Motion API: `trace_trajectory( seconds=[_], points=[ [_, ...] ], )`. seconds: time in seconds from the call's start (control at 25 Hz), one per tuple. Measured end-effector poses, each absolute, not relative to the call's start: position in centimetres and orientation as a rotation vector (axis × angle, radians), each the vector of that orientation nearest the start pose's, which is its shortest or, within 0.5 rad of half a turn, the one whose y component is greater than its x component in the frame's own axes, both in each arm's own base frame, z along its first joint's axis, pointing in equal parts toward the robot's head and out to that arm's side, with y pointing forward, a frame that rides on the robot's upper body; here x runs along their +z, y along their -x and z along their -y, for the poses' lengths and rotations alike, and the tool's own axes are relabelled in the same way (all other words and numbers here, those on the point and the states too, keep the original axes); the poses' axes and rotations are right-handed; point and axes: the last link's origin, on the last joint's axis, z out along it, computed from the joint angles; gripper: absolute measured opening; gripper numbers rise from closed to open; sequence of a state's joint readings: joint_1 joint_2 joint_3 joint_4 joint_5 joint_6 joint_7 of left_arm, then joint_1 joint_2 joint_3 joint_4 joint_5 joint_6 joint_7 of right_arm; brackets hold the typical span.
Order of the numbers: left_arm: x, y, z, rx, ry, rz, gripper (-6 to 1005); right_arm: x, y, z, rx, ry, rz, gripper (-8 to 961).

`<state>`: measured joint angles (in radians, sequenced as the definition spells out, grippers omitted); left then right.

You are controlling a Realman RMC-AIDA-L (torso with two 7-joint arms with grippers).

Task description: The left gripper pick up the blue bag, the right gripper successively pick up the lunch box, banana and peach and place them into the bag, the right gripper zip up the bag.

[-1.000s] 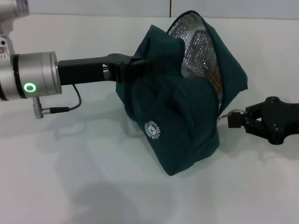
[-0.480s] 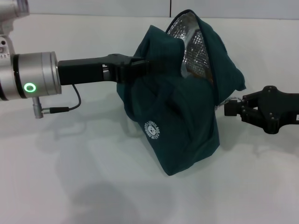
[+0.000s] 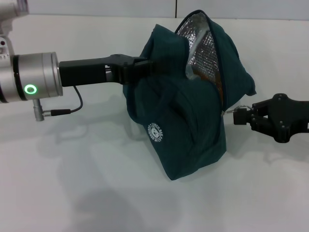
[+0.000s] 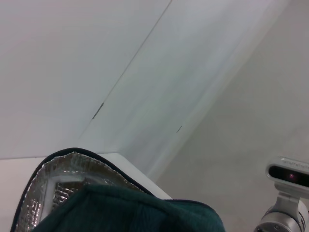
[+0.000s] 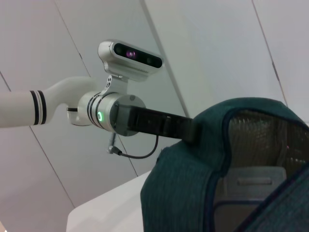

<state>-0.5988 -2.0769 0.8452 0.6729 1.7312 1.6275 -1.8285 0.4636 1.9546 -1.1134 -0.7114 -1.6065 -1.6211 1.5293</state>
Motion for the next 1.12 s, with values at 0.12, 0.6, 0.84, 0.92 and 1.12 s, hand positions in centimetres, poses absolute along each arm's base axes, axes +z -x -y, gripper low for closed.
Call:
trace_trajectory(
  seconds=[0.12, 0.6, 0.84, 0.92, 1.12],
  points=[
    [0.3, 19.6, -34.6, -1.077, 2.748, 1.049, 53, 1.7, -24.0, -31.8, 0.811, 2.889, -0.635, 6],
    [0.3, 19.6, -34.7, -1.084, 2.746, 1.047, 54, 1.0, -24.1, -31.6, 0.788, 2.903, -0.647, 12],
    [0.3, 19.6, -34.7, -1.084, 2.746, 1.047, 54, 0.7, -24.1, -31.7, 0.781, 2.897, -0.657, 18],
    [0.3, 19.6, -34.7, -1.085, 2.745, 1.049, 54, 0.6, -24.1, -31.7, 0.781, 2.897, -0.658, 24],
    [0.3, 19.7, -34.6, -1.086, 2.744, 1.052, 54, 0.5, -24.1, -31.8, 0.78, 2.892, -0.662, 32]
  ],
)
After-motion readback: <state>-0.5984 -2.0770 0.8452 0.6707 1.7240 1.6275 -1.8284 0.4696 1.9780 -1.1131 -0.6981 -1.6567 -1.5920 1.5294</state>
